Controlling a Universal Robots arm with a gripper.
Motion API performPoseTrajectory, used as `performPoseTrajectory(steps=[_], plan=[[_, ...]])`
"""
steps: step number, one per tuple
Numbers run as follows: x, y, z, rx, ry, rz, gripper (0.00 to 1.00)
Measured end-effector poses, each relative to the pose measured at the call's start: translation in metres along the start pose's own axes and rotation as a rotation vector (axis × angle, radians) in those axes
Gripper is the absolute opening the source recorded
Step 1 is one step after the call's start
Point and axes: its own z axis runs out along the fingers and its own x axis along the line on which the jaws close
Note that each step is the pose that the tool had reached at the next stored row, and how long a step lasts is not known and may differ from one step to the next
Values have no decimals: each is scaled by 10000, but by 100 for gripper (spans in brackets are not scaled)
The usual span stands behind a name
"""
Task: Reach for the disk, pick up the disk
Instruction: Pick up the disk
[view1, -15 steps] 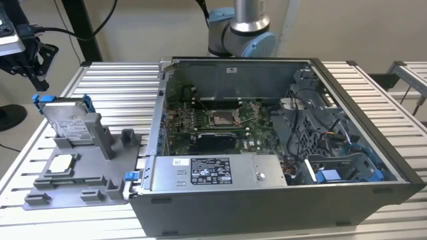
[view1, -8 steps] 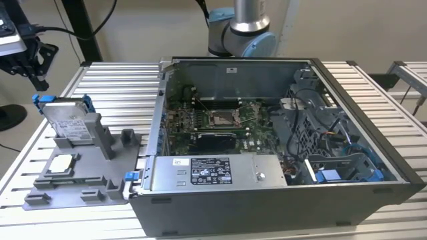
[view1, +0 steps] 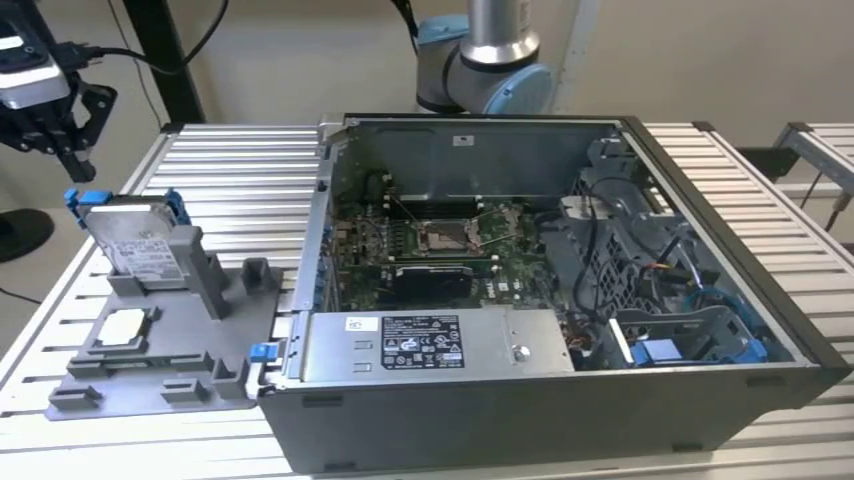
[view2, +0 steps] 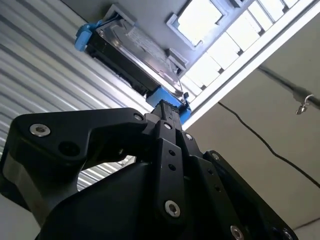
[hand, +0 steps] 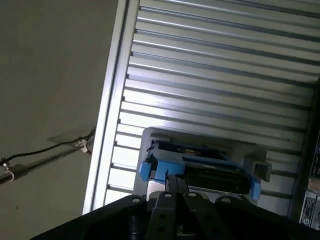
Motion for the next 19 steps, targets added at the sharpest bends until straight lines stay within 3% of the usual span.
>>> performPoseTrajectory(steps=[19], plan=[[2,0,0,4,134,-3498,0]])
